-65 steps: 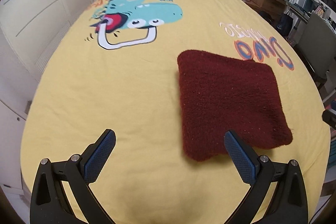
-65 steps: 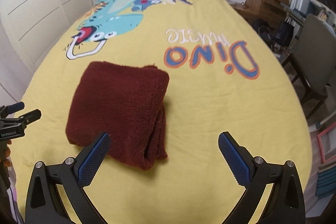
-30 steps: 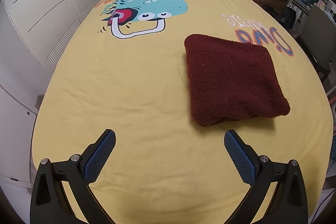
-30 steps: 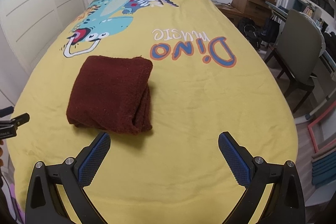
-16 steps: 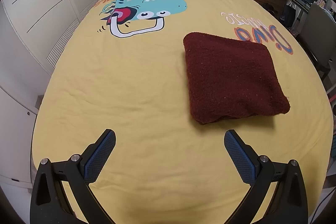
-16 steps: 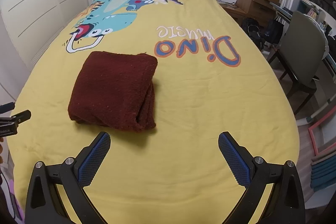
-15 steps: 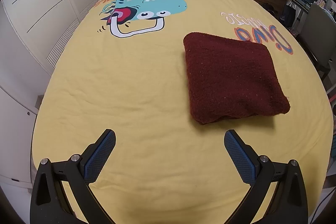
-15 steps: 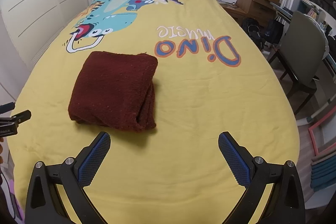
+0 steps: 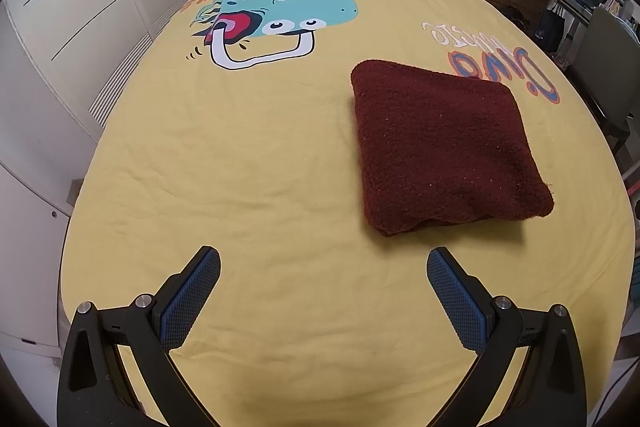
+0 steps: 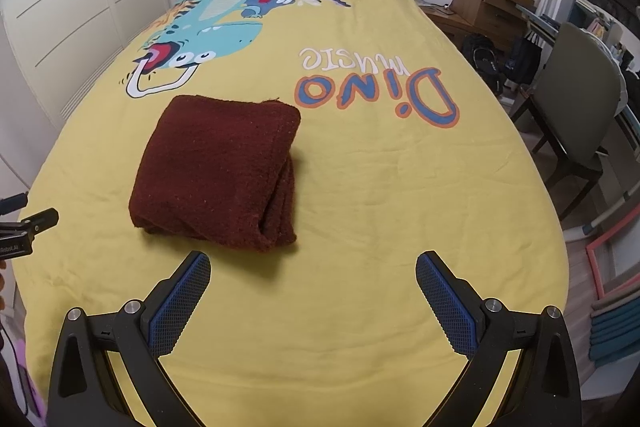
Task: Fold small clothes
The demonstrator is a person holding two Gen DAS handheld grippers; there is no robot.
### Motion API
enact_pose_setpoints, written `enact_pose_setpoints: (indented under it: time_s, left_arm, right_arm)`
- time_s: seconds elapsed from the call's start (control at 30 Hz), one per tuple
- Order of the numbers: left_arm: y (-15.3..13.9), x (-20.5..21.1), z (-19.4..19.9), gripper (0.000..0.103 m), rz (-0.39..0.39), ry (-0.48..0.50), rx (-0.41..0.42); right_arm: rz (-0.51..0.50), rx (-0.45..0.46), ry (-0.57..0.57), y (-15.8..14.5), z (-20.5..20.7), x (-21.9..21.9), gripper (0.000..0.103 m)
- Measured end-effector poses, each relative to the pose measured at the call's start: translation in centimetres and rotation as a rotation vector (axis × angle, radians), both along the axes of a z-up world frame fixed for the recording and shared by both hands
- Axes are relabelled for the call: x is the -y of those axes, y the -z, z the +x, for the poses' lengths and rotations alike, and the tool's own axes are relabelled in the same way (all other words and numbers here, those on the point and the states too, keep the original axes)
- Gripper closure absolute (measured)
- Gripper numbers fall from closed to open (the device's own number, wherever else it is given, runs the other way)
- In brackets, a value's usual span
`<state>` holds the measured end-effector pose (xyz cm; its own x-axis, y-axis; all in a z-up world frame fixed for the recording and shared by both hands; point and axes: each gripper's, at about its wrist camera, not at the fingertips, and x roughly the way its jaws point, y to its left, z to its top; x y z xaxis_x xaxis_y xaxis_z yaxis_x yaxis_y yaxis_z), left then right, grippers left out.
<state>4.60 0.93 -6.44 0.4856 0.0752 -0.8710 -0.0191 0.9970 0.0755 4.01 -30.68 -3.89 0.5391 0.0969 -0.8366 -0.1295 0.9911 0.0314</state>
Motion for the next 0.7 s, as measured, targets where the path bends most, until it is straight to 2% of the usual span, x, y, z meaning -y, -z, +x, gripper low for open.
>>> enact_pose_setpoints:
  time_s: [0.7]
  left_arm:
    - [-0.13, 0.55, 0.45, 0.001, -0.004, 0.016, -0.001]
  right_arm:
    - [0.004, -0.019, 0.003, 0.57, -0.01, 0.46, 0.001]
